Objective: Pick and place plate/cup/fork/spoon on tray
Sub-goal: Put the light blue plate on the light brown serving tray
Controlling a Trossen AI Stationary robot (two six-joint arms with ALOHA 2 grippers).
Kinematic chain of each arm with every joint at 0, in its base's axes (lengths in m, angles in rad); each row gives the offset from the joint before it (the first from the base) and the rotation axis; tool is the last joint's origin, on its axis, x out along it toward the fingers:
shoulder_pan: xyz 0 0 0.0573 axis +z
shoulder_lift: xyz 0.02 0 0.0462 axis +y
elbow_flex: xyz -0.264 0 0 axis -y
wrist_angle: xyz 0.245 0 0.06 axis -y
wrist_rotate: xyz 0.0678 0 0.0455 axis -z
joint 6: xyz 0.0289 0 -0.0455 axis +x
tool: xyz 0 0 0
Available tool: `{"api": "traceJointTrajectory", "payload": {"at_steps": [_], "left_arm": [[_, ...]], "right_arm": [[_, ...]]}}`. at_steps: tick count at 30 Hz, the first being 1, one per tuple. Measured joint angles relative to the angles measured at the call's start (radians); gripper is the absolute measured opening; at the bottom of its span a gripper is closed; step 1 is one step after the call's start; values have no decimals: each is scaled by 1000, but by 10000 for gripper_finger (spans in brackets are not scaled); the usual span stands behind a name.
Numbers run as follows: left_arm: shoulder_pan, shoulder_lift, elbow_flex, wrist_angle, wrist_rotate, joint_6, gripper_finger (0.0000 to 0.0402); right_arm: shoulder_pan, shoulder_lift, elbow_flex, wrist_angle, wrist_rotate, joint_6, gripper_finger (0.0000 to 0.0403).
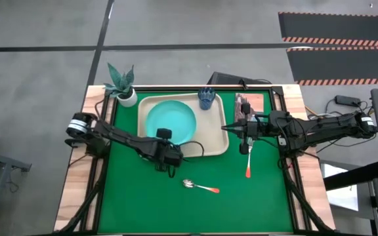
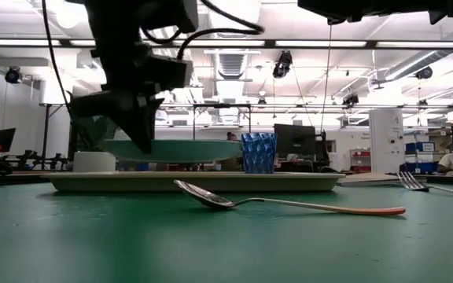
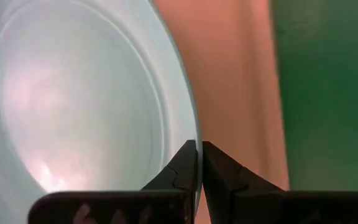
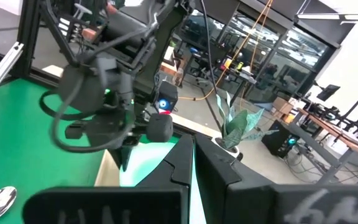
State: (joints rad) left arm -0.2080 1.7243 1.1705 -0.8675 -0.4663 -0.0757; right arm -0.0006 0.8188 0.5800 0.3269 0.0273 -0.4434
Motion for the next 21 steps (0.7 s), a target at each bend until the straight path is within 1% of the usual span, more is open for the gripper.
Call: {"api": "traceJointTrajectory", "payload": {"at_steps": [6, 9, 13, 21], "left_arm": [[50, -71, -96, 110, 0, -136, 0], [67, -85, -123, 110, 3, -203, 0], [81, -90, -147, 170, 8, -214, 0], [107, -81, -150, 212, 10, -156, 0]], "right_arm": [[0, 0, 0, -1, 0, -3, 9], [0, 0, 0, -1, 0, -3, 9], [0, 0, 0, -1, 0, -4, 9], [0, 0, 0, -1, 0, -5, 9]]}}
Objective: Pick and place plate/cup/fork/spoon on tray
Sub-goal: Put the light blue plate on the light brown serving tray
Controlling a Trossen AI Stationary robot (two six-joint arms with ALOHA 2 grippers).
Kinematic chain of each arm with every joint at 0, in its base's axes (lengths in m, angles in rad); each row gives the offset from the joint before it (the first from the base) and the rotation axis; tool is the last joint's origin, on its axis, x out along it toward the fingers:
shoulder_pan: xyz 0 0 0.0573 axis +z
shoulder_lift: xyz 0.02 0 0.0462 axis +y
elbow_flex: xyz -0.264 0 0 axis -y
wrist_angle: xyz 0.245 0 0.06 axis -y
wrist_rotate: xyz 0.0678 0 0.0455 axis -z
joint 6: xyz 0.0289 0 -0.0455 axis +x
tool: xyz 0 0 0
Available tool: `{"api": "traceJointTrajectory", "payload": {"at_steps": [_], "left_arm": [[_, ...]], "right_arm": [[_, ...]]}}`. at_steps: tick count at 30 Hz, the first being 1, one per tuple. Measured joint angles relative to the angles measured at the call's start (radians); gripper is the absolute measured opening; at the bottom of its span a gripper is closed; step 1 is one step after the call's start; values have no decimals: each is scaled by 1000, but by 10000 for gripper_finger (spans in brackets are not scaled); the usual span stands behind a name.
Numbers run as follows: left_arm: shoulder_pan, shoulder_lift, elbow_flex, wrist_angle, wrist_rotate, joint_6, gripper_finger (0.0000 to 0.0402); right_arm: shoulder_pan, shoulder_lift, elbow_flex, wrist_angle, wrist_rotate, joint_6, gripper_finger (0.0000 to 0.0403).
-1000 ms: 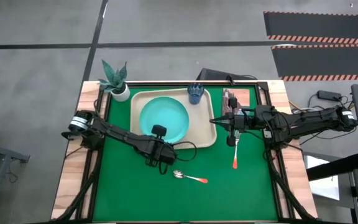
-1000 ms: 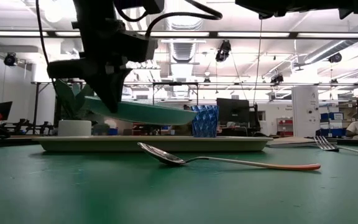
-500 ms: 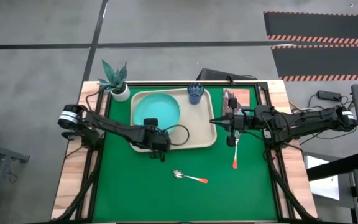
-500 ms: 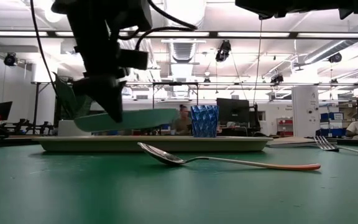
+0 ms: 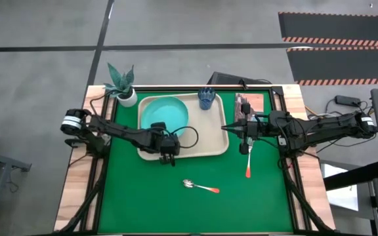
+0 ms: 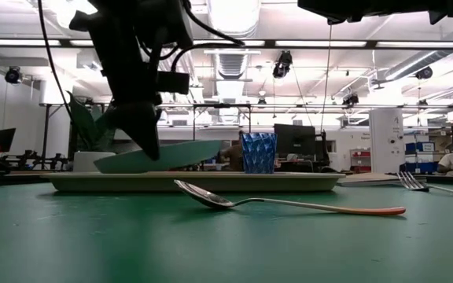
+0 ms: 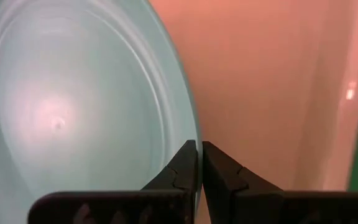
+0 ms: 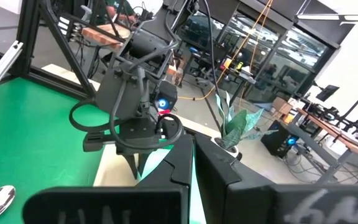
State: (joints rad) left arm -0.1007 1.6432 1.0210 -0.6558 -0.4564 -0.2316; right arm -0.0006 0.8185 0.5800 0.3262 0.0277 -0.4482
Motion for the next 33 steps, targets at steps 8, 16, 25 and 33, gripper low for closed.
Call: {"api": "traceJointTrajectory", "payload": {"at_steps": [8, 16, 25, 33], "left_arm": [[23, 5, -2, -1, 6, 12, 0], [23, 6, -15, -3, 30, 15, 0], [23, 6, -15, -1, 60, 110, 0], [25, 6, -15, -8, 86, 164, 0]], "right_arm": [[0, 0, 0, 0, 0, -1, 9], [0, 0, 0, 0, 0, -1, 9], [0, 0, 0, 0, 0, -1, 9], [0, 0, 0, 0, 0, -1, 9]]}}
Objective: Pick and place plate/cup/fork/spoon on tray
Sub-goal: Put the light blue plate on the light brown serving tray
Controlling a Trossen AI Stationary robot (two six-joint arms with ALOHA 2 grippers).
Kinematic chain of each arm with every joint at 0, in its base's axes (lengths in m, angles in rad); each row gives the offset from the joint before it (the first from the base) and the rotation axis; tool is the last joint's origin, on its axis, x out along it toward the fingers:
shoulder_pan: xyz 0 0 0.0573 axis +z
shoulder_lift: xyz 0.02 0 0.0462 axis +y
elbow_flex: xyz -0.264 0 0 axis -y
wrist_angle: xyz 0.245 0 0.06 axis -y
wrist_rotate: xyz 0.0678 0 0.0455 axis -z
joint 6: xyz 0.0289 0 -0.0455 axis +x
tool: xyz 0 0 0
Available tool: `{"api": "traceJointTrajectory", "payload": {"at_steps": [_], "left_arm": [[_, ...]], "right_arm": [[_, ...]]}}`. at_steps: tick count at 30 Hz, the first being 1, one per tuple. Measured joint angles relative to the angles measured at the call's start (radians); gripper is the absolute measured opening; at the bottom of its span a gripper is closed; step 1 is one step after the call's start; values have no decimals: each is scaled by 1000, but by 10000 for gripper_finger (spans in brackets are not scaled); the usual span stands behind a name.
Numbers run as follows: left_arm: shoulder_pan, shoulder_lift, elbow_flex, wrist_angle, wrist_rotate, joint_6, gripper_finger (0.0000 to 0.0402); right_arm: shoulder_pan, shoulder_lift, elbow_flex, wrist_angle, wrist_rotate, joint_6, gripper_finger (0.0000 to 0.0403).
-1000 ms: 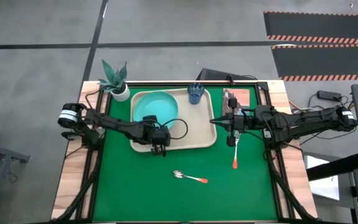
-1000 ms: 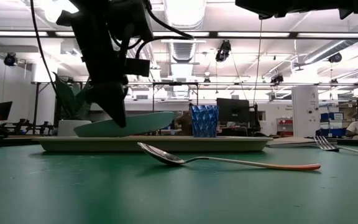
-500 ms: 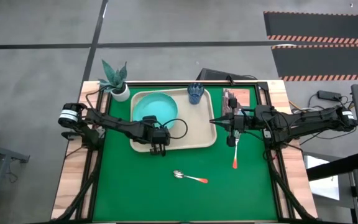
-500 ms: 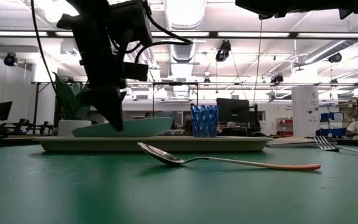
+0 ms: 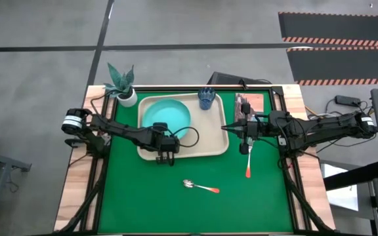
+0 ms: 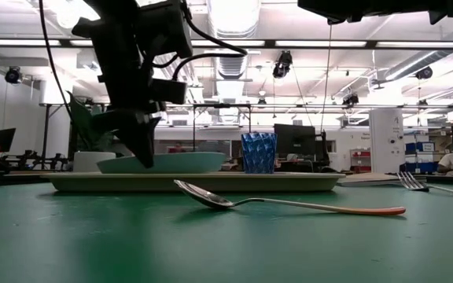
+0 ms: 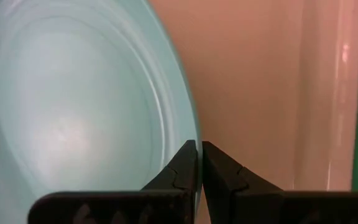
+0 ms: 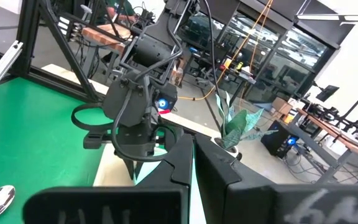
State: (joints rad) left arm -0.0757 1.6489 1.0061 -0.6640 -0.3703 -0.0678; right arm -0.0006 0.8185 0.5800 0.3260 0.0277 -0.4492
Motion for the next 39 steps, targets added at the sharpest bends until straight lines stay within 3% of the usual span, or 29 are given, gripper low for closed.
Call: {"api": "traceJointTrajectory", "payload": {"at_steps": [7, 18, 39], "left_arm": [[4, 0, 0, -12, 9, 145, 0], [11, 1, -7, -54, 21, 246, 0], [11, 0, -72, -49, 15, 231, 0]], "right_arm": [[0, 0, 0, 0, 0, 0, 9], [0, 0, 0, -1, 0, -5, 9], [0, 0, 0, -4, 0, -8, 9]]}}
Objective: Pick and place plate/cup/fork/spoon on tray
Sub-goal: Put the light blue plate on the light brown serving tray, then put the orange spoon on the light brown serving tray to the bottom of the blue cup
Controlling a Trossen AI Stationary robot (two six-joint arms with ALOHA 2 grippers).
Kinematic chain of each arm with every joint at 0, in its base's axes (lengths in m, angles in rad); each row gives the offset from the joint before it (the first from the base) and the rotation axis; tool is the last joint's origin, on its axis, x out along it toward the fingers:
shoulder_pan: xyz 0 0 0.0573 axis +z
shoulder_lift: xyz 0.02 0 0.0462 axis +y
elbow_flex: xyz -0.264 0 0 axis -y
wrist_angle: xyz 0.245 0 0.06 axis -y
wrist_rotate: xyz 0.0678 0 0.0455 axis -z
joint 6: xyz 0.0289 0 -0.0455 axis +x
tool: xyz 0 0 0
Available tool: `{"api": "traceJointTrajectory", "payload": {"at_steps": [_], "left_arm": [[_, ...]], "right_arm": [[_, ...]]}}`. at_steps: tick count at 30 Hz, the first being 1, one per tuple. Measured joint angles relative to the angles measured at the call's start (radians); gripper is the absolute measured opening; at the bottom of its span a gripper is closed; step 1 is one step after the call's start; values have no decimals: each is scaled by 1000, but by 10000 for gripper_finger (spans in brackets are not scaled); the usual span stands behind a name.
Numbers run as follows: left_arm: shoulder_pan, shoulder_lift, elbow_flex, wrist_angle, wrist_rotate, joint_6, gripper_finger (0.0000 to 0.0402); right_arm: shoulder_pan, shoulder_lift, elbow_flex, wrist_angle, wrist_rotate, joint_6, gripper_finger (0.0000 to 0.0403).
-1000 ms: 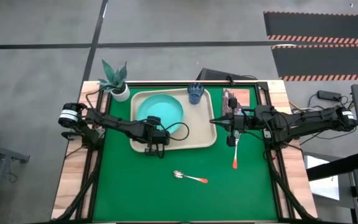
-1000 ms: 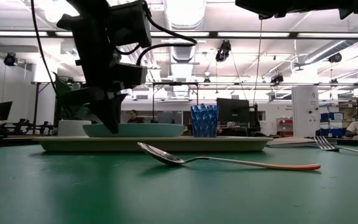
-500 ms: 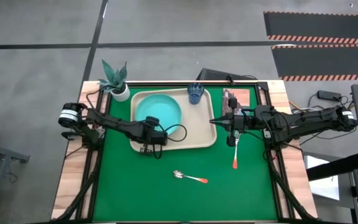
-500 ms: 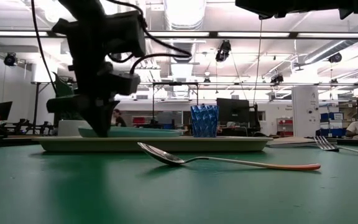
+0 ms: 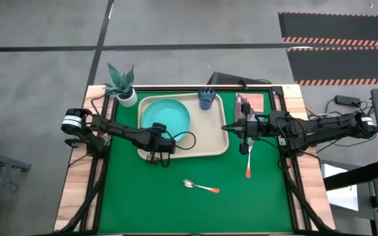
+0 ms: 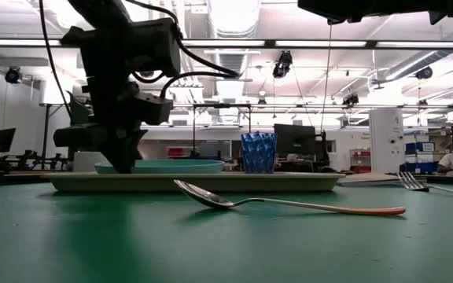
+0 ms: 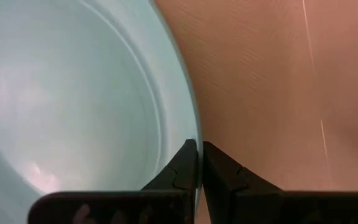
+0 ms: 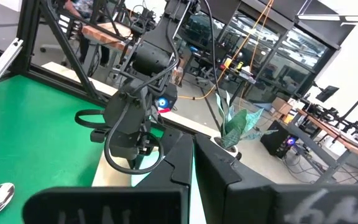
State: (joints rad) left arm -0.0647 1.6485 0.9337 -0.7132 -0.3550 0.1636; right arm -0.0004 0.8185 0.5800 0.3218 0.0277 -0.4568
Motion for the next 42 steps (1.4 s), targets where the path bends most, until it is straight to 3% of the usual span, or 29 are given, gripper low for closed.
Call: {"api": "traceJointTrajectory", "payload": {"at_steps": [6, 17, 27, 36, 42], "left_arm": [[0, 0, 0, 2, 4, -1, 3], [0, 0, -3, -2, 2, -1, 58], [-5, -88, 18, -15, -13, -54, 61], [-40, -251, -4, 47, -24, -351, 61], [-96, -314, -78, 144, -151, -578, 61]], "right_arm": [[0, 0, 0, 0, 0, 0, 9], [0, 0, 0, -3, 0, 0, 9], [0, 0, 0, -4, 0, 1, 9], [0, 0, 0, -3, 0, 12, 9], [0, 0, 0, -3, 0, 22, 9]]}}
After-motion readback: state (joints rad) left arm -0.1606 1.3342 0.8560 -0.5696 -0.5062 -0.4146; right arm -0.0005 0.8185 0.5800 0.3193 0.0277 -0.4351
